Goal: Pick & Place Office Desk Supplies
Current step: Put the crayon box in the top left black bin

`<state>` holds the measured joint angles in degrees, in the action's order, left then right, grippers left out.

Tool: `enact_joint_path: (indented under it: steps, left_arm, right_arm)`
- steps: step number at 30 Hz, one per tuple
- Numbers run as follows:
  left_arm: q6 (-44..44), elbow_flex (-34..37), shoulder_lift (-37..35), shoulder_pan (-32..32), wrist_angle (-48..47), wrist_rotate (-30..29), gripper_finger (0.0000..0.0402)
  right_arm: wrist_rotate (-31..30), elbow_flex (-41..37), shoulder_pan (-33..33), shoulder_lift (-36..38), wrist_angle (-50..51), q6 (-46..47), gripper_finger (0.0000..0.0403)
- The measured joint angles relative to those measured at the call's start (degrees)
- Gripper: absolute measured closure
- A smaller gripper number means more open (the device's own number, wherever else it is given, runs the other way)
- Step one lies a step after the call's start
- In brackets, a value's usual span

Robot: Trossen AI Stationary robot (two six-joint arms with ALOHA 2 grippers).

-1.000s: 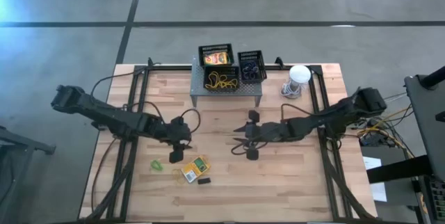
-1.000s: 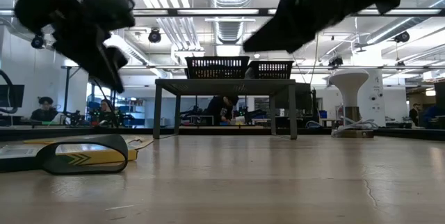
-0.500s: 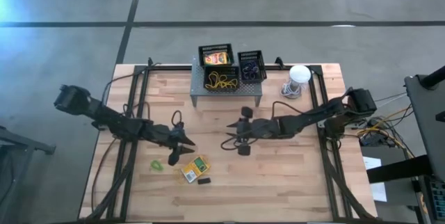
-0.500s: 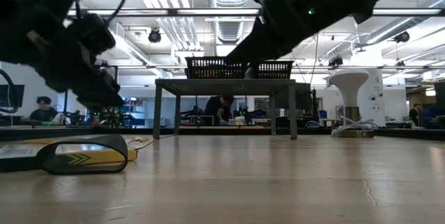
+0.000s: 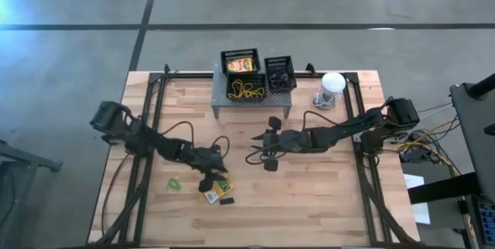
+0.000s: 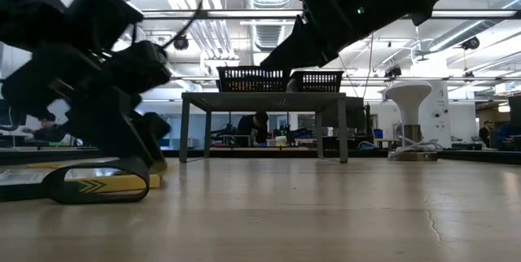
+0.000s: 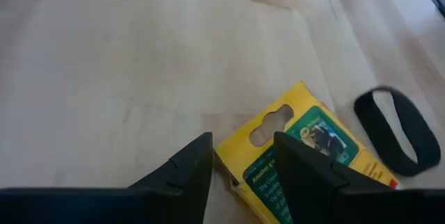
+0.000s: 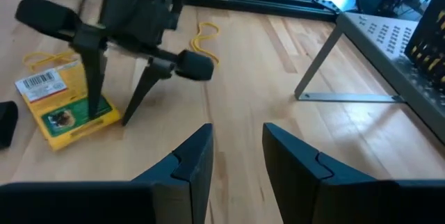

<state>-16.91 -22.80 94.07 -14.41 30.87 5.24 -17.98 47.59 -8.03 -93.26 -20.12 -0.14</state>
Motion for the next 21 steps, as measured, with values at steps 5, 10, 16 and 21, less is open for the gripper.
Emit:
enact_joint_path:
  steps: [5, 10, 16, 21]
  left_arm:
    - [2.6, -2.5, 3.5, 0.3, 0.4, 4.9, 0.0246]
    - [5.8, -2.4, 3.1, 0.5, -0.3, 8.5, 0.0298]
    - [9.5, -2.4, 1.5, 1.1, -1.7, 11.4, 0.0392]
    - [10.4, -2.3, -3.2, 2.6, -3.9, 9.2, 0.0398]
  right_arm:
    - [0.0, 0.0, 0.0, 0.0, -0.2, 0.5, 0.0291]
    - [0.0, -0.1, 0.0, 0.0, -0.2, 0.6, 0.0294]
    - [0.0, -0.1, 0.0, 0.0, -0.2, 1.5, 0.0289]
    - [0.0, -0.1, 0.0, 0.0, -0.2, 4.0, 0.0291]
